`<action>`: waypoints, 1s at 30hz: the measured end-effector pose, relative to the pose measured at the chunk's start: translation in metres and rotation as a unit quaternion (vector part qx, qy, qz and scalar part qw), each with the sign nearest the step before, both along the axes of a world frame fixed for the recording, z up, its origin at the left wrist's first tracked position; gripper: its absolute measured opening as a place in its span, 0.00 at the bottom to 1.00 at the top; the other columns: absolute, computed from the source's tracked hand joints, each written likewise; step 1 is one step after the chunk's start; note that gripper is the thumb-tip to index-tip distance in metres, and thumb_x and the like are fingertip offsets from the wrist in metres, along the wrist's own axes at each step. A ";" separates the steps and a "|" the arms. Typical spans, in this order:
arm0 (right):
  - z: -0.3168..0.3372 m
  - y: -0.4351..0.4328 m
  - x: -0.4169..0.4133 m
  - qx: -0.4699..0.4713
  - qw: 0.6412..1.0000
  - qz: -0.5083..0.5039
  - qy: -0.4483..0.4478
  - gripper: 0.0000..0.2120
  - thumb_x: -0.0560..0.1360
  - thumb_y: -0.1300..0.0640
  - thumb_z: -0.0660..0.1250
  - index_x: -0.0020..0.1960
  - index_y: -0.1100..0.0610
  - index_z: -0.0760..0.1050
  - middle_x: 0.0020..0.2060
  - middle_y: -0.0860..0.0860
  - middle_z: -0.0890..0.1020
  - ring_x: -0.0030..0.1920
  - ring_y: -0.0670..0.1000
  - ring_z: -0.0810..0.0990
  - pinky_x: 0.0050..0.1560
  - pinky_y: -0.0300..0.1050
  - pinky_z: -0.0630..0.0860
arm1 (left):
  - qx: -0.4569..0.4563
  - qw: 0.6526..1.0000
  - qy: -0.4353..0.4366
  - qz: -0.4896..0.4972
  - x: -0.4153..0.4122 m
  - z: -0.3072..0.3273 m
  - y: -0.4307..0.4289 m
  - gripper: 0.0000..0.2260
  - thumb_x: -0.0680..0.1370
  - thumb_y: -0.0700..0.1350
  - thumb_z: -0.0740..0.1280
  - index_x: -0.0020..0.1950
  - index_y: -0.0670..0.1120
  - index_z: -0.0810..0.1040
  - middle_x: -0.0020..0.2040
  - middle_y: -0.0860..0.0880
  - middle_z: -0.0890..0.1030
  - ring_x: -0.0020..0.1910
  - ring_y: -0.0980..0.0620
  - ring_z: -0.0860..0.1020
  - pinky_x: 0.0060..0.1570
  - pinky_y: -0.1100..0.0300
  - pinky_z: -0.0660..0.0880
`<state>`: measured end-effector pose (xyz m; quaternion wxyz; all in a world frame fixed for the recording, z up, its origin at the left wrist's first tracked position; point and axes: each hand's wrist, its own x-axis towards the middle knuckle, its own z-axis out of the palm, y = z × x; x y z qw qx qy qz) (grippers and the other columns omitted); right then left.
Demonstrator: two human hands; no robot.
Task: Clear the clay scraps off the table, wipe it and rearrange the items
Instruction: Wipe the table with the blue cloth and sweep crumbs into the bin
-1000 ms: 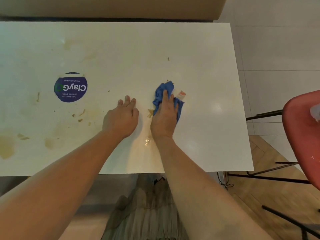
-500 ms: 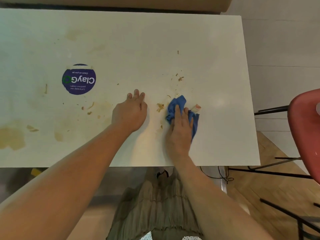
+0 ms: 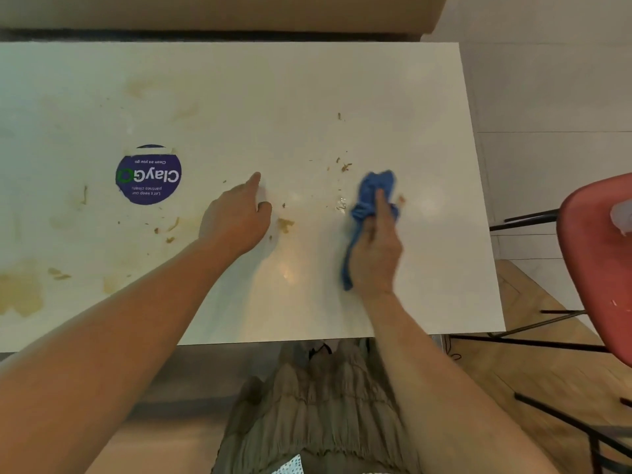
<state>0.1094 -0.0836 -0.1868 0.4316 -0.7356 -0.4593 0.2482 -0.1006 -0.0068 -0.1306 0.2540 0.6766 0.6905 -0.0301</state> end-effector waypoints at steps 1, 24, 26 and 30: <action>-0.001 -0.001 0.027 -0.014 0.999 -0.031 -0.031 0.23 0.84 0.57 0.55 0.79 0.56 0.66 0.65 0.57 0.78 0.55 0.44 0.75 0.60 0.27 0.70 | 0.000 1.000 0.008 -0.019 -0.001 0.000 0.008 0.27 0.85 0.48 0.55 0.84 0.49 0.55 0.81 0.45 0.64 0.78 0.43 0.65 0.75 0.47 0.64; -0.020 0.071 -0.046 -0.014 0.959 0.283 -0.017 0.22 0.85 0.56 0.53 0.78 0.54 0.67 0.68 0.57 0.75 0.69 0.55 0.73 0.71 0.50 0.69 | -0.116 0.979 0.102 -0.133 -0.037 -0.004 0.085 0.23 0.87 0.46 0.50 0.83 0.51 0.60 0.83 0.49 0.58 0.79 0.42 0.63 0.76 0.51 0.61; -0.008 0.071 -0.016 -0.012 0.984 0.176 -0.021 0.22 0.85 0.58 0.55 0.78 0.52 0.67 0.66 0.53 0.76 0.62 0.45 0.74 0.65 0.38 0.70 | -0.093 0.987 0.085 -0.102 -0.036 -0.001 0.096 0.23 0.86 0.47 0.53 0.82 0.49 0.63 0.82 0.46 0.63 0.79 0.43 0.63 0.77 0.52 0.59; -0.016 0.092 0.069 -0.073 0.991 -0.040 -0.103 0.22 0.85 0.55 0.54 0.77 0.57 0.68 0.65 0.55 0.75 0.65 0.46 0.72 0.68 0.45 0.65 | -0.095 0.986 0.096 -0.102 -0.028 -0.005 0.109 0.27 0.86 0.50 0.54 0.85 0.49 0.52 0.85 0.43 0.49 0.83 0.43 0.53 0.79 0.47 0.55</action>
